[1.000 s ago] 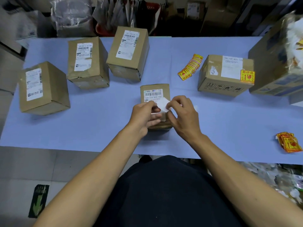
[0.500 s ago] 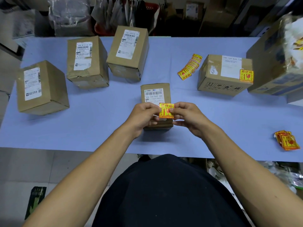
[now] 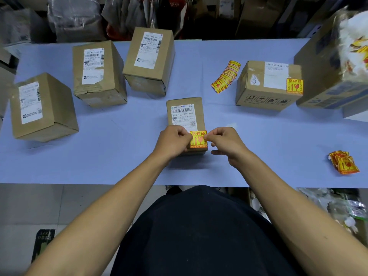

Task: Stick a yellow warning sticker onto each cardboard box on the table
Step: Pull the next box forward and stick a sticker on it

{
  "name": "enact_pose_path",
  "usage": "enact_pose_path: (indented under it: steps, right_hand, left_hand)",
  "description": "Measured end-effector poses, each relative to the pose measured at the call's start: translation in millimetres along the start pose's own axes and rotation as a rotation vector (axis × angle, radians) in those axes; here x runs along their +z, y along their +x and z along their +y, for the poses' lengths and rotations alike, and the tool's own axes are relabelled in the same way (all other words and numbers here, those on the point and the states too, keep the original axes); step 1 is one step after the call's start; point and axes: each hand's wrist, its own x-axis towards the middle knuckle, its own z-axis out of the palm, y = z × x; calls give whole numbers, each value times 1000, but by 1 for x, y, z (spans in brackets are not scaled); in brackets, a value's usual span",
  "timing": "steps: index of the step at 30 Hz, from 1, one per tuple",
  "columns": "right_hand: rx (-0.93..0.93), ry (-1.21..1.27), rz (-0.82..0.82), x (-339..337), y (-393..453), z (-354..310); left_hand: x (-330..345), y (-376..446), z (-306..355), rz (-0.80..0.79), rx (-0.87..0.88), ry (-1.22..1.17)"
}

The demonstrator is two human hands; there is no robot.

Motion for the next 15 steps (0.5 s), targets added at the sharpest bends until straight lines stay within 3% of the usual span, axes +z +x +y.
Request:
enact_pose_path:
  steps: [8,15]
  right_hand:
    - [-17,-61,37,7,10,12]
    - [-40,-61,83,10,15,20]
  left_hand:
    - [3,7,-2,23,75,325]
    - [8,8,0,46,86,443]
